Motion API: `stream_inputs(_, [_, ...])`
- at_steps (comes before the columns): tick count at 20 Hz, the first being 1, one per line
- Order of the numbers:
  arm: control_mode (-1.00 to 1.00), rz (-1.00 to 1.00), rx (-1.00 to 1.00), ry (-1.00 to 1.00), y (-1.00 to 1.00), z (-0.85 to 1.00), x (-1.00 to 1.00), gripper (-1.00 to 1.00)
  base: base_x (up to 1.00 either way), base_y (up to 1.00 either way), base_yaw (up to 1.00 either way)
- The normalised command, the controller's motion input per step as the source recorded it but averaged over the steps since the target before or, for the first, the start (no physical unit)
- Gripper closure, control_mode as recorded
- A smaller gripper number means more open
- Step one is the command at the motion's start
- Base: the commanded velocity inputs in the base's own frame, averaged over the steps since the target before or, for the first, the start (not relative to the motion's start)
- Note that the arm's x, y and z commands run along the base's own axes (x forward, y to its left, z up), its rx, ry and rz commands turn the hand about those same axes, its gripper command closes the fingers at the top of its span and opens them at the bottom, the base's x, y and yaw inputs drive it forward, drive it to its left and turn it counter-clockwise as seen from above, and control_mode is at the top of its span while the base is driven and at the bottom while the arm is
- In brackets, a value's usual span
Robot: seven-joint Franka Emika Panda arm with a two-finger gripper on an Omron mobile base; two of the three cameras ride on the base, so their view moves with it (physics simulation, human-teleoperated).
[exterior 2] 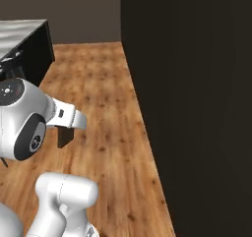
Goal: Start the toaster. Once the lever pops up, take the bread to the plate on the dining counter.
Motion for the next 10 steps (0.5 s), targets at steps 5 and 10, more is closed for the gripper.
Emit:
stream_inputs(5, [1.00, 0.00, 0.00, 0.00, 0.00, 0.00, 0.00, 1.00, 1.00, -0.44, 0.54])
stream_inputs(10, [1.00, 0.00, 0.00, 0.00, 0.00, 0.00, 0.00, 1.00, 1.00, -0.23, 0.62])
